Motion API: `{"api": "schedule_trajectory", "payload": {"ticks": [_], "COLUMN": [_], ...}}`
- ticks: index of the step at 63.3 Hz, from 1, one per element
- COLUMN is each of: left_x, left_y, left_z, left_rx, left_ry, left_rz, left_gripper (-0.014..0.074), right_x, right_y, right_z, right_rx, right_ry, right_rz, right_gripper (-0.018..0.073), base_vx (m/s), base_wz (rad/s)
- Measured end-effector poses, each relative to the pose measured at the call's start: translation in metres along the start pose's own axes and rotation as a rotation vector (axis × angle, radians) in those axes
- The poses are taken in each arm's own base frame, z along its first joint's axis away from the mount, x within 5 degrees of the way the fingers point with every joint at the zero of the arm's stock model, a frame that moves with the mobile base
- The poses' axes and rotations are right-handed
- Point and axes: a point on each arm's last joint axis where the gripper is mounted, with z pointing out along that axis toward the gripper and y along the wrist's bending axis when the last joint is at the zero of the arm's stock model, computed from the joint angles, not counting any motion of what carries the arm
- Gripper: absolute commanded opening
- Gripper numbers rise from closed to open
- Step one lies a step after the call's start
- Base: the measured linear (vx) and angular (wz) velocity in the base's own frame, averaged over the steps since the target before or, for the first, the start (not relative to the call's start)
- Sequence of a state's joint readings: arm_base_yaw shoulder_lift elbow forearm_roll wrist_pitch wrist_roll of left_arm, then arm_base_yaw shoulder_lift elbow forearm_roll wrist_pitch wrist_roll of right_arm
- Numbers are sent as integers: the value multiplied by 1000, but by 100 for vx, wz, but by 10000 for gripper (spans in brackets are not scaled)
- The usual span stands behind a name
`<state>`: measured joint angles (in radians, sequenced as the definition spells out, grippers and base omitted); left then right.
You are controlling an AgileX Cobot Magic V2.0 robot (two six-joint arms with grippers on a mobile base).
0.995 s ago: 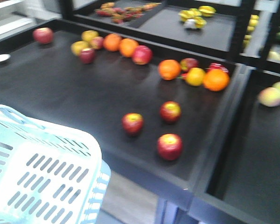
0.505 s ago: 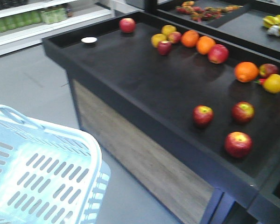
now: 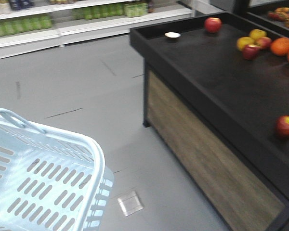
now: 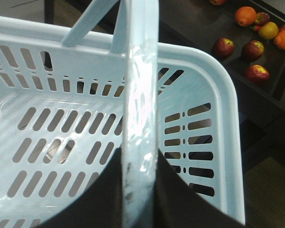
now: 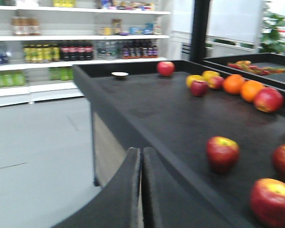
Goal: Pick three apples into basket with both arms
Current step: 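Turn the base away from the table holding the basket, then drive the base across the floor carrying the basket in the left gripper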
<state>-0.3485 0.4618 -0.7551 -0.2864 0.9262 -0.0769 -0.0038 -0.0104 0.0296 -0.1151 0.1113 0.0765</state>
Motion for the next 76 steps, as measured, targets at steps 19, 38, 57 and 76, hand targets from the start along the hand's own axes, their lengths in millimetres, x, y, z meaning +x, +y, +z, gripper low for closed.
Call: {"api": "schedule_trajectory", "payload": {"ticks": [19,38,57,76], "left_x": [0,0,0,0], "left_y": [0,0,0,0], "left_z": [0,0,0,0], "left_rx": [0,0,0,0], "left_ry": [0,0,0,0], "left_rz": [0,0,0,0], "left_gripper": [-8,-8,-8,-8], "right_x": [0,0,0,0], "right_y": [0,0,0,0], "right_z": [0,0,0,0], "right_rx": [0,0,0,0], "right_ry": [0,0,0,0], "right_rz": [0,0,0,0], "right_gripper": [-5,-5,-5,-5], "base_vx": [-14,-13,-5,2], "base_wz": [60,53,32,13]}}
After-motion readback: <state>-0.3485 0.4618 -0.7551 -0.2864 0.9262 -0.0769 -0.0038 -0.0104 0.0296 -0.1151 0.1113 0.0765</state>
